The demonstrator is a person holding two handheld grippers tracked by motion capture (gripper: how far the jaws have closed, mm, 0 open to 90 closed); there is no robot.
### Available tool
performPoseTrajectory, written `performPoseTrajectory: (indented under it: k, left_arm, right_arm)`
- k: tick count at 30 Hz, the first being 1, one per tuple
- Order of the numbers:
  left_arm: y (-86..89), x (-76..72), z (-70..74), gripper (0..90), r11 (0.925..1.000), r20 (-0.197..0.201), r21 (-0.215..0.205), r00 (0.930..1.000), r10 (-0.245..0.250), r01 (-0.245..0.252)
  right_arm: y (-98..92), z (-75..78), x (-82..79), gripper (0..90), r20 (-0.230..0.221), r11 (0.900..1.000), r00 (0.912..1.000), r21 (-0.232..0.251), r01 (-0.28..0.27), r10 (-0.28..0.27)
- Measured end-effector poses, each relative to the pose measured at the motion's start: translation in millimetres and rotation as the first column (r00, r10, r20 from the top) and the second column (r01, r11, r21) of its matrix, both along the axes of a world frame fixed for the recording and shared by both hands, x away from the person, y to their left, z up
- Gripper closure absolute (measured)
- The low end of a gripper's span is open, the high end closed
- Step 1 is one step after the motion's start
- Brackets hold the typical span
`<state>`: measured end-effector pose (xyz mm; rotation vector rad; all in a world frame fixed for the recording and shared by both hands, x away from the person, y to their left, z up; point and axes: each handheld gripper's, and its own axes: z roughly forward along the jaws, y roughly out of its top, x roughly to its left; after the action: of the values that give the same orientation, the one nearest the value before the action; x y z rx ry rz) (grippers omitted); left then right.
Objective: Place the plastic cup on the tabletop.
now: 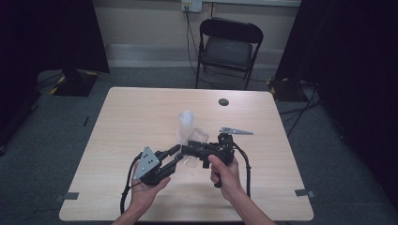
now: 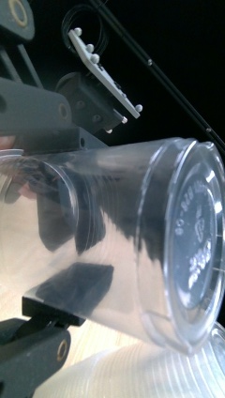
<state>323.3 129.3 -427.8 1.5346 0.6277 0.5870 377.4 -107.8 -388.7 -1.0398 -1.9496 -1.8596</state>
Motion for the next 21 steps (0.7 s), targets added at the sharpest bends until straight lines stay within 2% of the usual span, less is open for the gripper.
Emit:
performPoseTrajectory:
  k: [4,7,11,12,14,16,21]
  left_arm:
    - [-0.2,-1.5,-0.8,71.2,0.9996,0.018,-0.006,0.9994,0.028,-0.028]
    - [-1.1,-2.8,-0.4,71.2,0.9989,0.036,0.009,0.9983,0.045,-0.045]
    - [-2.6,-2.7,-1.1,71.5,0.9993,0.042,0.013,0.9985,0.035,-0.035]
    - [-3.3,-2.5,-1.5,71.4,0.9995,0.044,0.013,0.9986,0.030,-0.030]
    - [-4.1,-2.8,-1.1,71.2,0.9993,0.052,0.006,0.9979,0.037,-0.038]
    - [-3.6,-2.8,-1.2,71.2,0.9988,0.058,0.017,0.9973,0.045,-0.046]
    - [-2.9,-2.5,-3.0,72.8,0.9986,0.061,0.026,0.9971,0.045,-0.046]
  right_arm:
    - [2.6,-0.6,-0.9,42.5,-0.003,1.000,1.0000,0.001,-0.006,0.006]
    - [4.6,-2.1,-0.7,42.7,-0.015,1.000,0.9998,-0.003,-0.009,0.009]
    - [6.9,-3.9,-0.1,43.2,-0.034,1.000,0.9994,-0.006,-0.007,0.007]
    - [7.9,-4.2,0.5,43.3,-0.054,1.000,0.9985,-0.017,0.009,-0.010]
    - [10.1,-4.2,1.6,43.4,-0.062,1.000,0.9981,-0.021,-0.001,0.000]
    - [14.4,-4.7,1.5,43.3,-0.094,1.000,0.9955,-0.020,-0.016,0.015]
    - [16.4,-5.9,1.4,42.8,-0.100,1.000,0.9950,-0.026,-0.012,0.009]
